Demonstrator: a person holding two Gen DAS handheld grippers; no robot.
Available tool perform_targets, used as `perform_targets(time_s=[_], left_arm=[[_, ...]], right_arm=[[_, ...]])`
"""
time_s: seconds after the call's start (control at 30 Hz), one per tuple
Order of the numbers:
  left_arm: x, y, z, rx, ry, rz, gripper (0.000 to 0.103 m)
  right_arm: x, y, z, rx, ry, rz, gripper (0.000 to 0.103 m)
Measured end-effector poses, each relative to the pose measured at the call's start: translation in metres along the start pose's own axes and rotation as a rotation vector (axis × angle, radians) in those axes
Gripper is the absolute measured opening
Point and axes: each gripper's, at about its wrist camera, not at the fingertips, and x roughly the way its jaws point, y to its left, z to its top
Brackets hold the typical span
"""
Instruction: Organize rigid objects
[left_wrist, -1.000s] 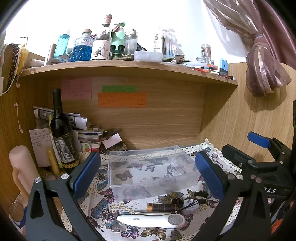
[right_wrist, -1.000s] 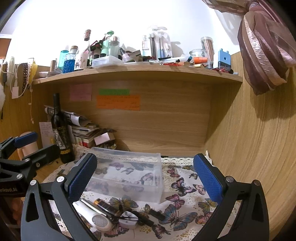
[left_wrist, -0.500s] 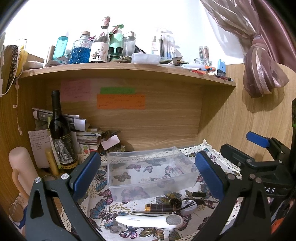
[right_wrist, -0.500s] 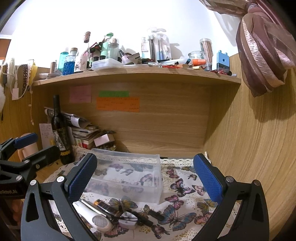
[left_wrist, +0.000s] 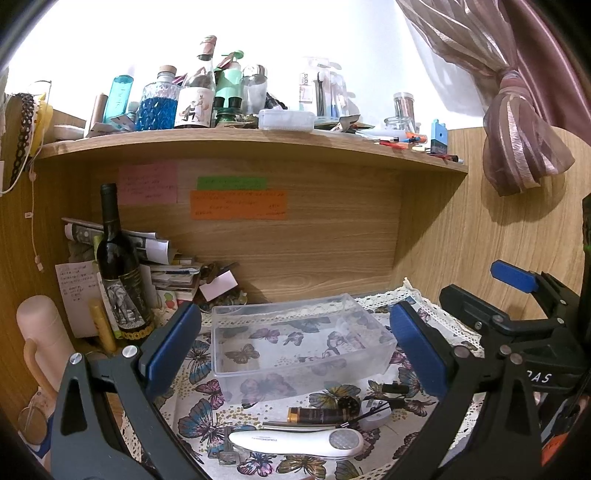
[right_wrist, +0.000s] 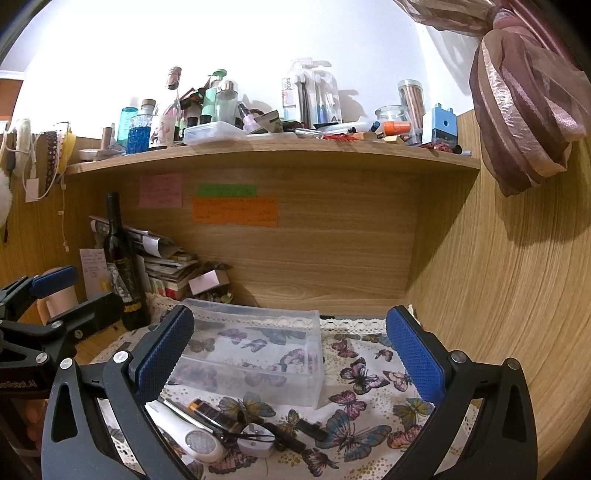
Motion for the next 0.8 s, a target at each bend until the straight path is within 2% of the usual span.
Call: perform_targets(time_s=[0.6,0.8], left_arm=[[-0.0011,0.0006,-0.0011,-0.007,0.003,-0.002,0.103],[0.0044,0.0019,-0.005,-0.008,0.028,-0.003,0.103]], right_arm=[[-0.0016,0.0044,0.0009,-0.008,-0.008,0.012,0.103],[0.0036,0.0,-0.003,0.012,0.001,0.035,0.103]])
